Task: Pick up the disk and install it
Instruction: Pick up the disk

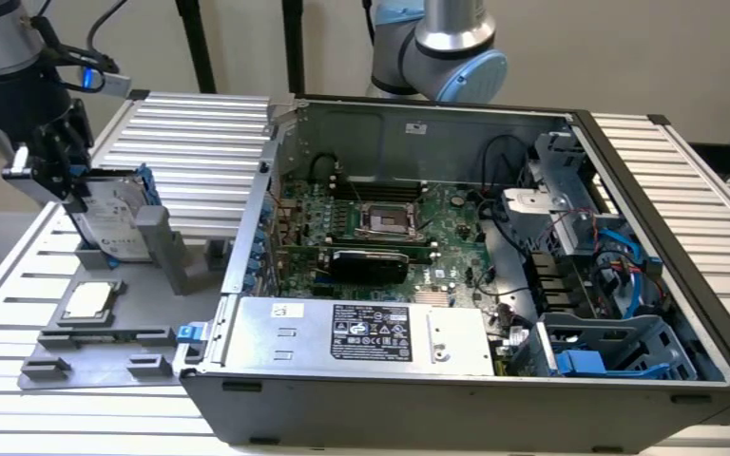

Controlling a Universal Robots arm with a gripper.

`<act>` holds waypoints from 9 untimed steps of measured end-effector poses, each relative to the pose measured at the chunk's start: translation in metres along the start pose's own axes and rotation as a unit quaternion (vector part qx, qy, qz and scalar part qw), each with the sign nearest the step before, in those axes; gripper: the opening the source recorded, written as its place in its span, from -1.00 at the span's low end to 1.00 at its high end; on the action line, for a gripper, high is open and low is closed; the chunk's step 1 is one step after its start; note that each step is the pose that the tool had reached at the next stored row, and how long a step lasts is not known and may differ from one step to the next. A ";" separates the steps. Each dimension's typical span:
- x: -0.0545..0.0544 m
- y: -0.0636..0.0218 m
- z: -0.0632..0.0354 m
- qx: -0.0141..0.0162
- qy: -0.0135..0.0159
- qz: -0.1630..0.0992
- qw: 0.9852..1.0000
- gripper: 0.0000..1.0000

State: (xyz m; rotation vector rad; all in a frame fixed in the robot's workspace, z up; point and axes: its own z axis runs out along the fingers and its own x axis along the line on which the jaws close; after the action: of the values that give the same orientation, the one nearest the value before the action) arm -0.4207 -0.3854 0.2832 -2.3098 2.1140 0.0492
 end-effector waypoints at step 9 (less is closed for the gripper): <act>0.000 -0.0012 -0.0005 -0.006 0.011 0.012 1.000 -0.15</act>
State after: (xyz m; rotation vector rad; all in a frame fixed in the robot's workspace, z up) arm -0.4195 -0.3854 0.2837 -2.3028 2.1571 0.0369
